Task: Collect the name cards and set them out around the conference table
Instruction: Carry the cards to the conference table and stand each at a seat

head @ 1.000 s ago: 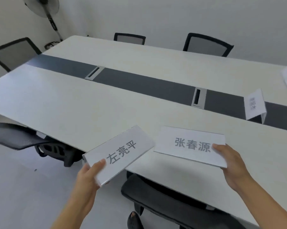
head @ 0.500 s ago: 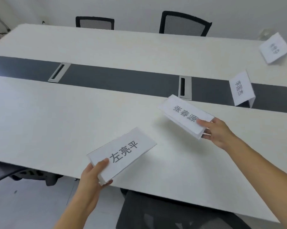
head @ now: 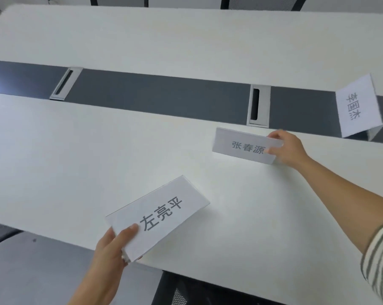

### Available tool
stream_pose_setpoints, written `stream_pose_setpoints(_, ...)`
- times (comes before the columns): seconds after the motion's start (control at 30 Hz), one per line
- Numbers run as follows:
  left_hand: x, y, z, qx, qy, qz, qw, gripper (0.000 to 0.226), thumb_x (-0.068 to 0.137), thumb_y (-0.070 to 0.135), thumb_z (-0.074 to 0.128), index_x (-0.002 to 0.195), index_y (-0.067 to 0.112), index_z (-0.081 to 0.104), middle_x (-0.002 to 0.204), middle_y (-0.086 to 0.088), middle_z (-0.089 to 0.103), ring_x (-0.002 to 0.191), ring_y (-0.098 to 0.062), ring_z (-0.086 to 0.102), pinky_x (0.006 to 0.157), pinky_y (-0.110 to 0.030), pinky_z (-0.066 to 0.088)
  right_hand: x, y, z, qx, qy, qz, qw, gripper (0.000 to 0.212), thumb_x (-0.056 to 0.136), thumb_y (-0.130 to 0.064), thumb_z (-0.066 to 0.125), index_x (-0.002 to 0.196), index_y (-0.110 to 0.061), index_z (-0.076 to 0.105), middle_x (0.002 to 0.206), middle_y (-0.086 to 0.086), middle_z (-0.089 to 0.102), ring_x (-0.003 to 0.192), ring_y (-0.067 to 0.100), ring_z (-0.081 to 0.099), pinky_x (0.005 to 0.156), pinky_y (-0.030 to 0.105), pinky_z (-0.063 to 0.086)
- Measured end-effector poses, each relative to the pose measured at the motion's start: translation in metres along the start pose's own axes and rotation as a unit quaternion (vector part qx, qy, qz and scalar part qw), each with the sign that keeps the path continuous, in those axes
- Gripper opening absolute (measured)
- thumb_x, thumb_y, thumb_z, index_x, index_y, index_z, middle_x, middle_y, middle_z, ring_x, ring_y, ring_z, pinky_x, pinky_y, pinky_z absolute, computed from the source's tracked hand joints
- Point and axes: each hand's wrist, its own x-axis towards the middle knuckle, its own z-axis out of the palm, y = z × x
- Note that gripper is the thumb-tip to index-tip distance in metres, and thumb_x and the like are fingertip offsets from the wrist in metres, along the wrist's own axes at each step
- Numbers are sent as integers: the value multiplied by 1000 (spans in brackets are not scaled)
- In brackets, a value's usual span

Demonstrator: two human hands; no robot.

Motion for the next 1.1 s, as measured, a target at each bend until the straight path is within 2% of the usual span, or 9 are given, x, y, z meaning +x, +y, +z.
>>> stream_pose_setpoints(0.07,6,0,6,10,-12,0,1000,29,82,22,64,110,18,67,103,-1,77,85,-19,71,74,-42,51,1,-1,3,-151,58,-46,986,45,82,-5,62,125,-17,57,134,10,55,126,35,47,98,43,42)
stream_pose_setpoints(0.13,10,2,12,21,-25,2,999,46,68,29,74,111,18,67,104,-2,77,86,-20,72,73,-41,51,-8,-3,14,-298,119,-110,941,61,85,-12,59,142,-21,41,157,16,27,145,36,22,113,55,21)
stream_pose_setpoints(0.23,15,4,18,28,-31,2,999,60,55,39,74,110,18,68,103,-3,77,89,-25,70,74,-42,50,-20,-7,40,-379,73,-143,911,81,88,-32,57,154,-26,12,163,15,-2,149,37,-5,114,63,7)
stream_pose_setpoints(0.37,21,7,23,36,-47,8,998,48,67,31,69,112,17,67,105,-6,76,91,-29,70,77,-46,45,-7,-9,52,-408,28,-136,902,93,88,-47,54,154,-27,-9,163,14,-13,148,38,-14,114,66,5)
stream_pose_setpoints(0.47,24,9,23,35,-44,12,998,47,65,30,70,111,17,67,102,-4,77,83,-22,72,74,-43,46,7,-17,47,-409,31,-137,902,91,89,-48,52,154,-27,-9,163,13,-14,148,37,-16,115,65,2)
stream_pose_setpoints(0.6,26,8,20,18,-40,9,999,43,66,30,70,108,18,69,103,-8,76,87,-31,64,75,-45,39,16,-19,46,-408,37,-131,903,90,89,-50,52,154,-28,-6,163,12,-11,148,36,-15,115,65,3)
stream_pose_setpoints(0.73,26,7,19,5,-32,4,999,42,64,31,72,104,19,70,101,-9,76,85,-29,59,73,-44,36,16,-22,48,-398,28,-112,910,92,86,-48,56,153,-29,-4,164,10,-9,149,35,-15,114,65,5)
stream_pose_setpoints(1.0,9,11,20,-2,-57,24,998,51,64,34,73,114,21,68,112,-10,73,94,-31,63,77,-44,44,13,-36,34,-367,-22,-95,925,94,82,-39,63,153,-31,1,164,7,-8,149,32,-15,112,67,12)
stream_pose_setpoints(1.1,-4,14,12,-12,-67,37,997,58,60,37,75,115,21,67,113,-6,74,103,-29,69,86,-47,50,-1,-49,28,-354,4,-148,923,90,84,-35,60,154,-33,4,164,8,-6,150,29,-13,114,64,11)
